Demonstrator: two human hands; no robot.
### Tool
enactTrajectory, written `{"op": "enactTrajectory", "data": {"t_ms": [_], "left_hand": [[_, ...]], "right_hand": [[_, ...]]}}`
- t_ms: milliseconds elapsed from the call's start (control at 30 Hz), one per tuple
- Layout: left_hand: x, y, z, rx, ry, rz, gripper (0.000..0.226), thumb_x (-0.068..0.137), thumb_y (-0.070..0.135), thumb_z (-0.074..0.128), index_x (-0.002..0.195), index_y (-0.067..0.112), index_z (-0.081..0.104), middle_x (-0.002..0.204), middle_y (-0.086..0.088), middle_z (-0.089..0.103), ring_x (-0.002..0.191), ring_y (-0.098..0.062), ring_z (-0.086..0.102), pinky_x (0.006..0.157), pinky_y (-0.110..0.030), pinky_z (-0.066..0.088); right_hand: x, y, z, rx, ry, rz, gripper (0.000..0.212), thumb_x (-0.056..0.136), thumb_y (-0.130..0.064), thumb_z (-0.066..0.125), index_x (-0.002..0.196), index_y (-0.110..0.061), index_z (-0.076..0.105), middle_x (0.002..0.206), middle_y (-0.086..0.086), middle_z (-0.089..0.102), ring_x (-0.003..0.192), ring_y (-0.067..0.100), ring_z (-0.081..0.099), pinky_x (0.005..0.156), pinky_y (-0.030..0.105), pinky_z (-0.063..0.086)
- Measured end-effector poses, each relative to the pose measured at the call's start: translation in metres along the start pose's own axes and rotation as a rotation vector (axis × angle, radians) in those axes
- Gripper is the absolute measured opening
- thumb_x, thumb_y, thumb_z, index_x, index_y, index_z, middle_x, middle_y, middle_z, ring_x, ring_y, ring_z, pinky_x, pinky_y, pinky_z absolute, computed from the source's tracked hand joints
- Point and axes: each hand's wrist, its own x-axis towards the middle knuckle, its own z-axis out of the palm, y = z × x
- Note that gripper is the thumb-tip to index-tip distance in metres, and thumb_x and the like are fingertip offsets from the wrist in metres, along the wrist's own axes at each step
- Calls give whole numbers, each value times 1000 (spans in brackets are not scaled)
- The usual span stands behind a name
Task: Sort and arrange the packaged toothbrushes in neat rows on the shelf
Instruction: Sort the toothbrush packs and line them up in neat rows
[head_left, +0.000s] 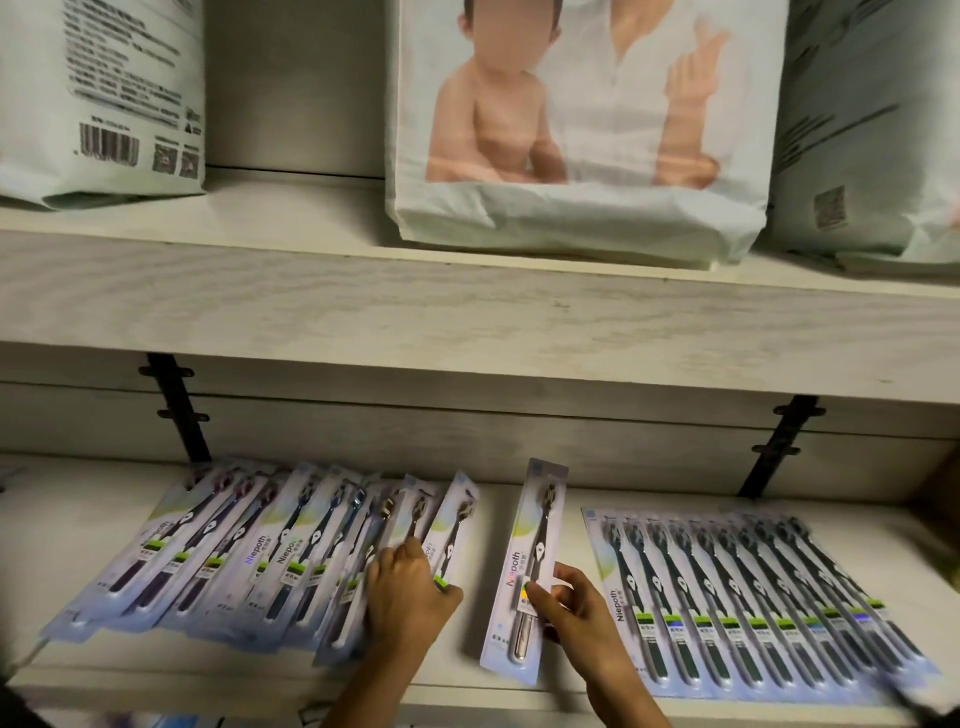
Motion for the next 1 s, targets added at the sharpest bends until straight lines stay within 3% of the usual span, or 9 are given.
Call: {"op": "enactTrajectory", "data": {"t_ms": [167, 233, 333, 400, 500, 567, 700, 900, 1000], "left_hand": [[-8, -2, -4, -442, 35, -72, 48, 67, 32, 74, 103, 16, 47, 95, -4, 66, 81, -20, 63, 69, -32, 55], [-10, -1, -4, -737, -9, -80, 43, 68, 18, 77, 98, 17, 48, 90, -5, 67, 78, -22, 65, 69, -35, 56], [-17, 3, -7, -1062, -158, -86, 36, 75, 4, 74, 99, 16, 50, 95, -4, 66, 83, -13, 61, 68, -12, 48], [-20, 5, -6, -1177, -270, -105, 42, 78, 10, 73, 112, 20, 51, 104, 2, 64, 92, -8, 58, 80, -20, 46], [-21, 8, 1, -1240, -318, -144, 43, 79, 11, 71, 116, 23, 51, 106, 4, 62, 92, -9, 58, 84, -34, 47], [-24, 13, 2, -1243, -308, -160, 43, 78, 16, 73, 115, 23, 51, 114, 1, 61, 98, -16, 58, 93, -41, 46], [-27, 13, 6, -1290, -325, -149, 46, 77, 23, 74, 116, 24, 49, 114, 6, 59, 105, -16, 52, 101, -37, 40], [-31, 15, 6, -1285, -298, -117, 38, 79, 12, 71, 107, 29, 51, 97, 12, 60, 88, -1, 54, 78, -27, 40], [-33, 16, 6, -1256, -298, -127, 39, 79, 13, 72, 108, 30, 52, 99, 10, 61, 90, -3, 55, 84, -28, 40]], "right_hand": [[2, 1, -3, -7, -11, -10, 21, 87, -15, 63, 106, -20, 56, 94, 21, 68, 85, 22, 70, 65, 23, 55], [4, 1, -6, -29, -9, -16, 24, 87, -14, 64, 110, -18, 56, 85, 17, 67, 82, 19, 70, 64, 19, 52], [7, 1, -17, -137, 40, -10, 27, 88, -14, 62, 114, -18, 54, 84, 10, 66, 81, 17, 67, 65, 19, 50], [12, 3, -29, -284, 128, -24, 29, 88, -16, 63, 115, -16, 53, 85, 7, 67, 79, 18, 67, 68, 24, 52], [21, 3, -46, -552, 241, -58, 32, 89, -23, 62, 119, -18, 50, 90, 2, 69, 79, 17, 67, 72, 31, 54], [26, 4, -52, -727, 259, -60, 28, 92, -25, 57, 117, -16, 50, 96, 2, 68, 80, 14, 62, 68, 24, 52], [33, 13, -53, -912, 320, -31, 27, 97, -27, 46, 113, -8, 56, 97, 6, 67, 88, 19, 65, 81, 29, 54], [34, 16, -53, -1032, 317, -51, 23, 98, -22, 42, 116, -9, 49, 104, 8, 68, 92, 18, 66, 80, 26, 54], [35, 15, -53, -1084, 290, -53, 24, 98, -22, 43, 119, -13, 49, 106, 7, 68, 95, 19, 66, 85, 28, 54]]}}
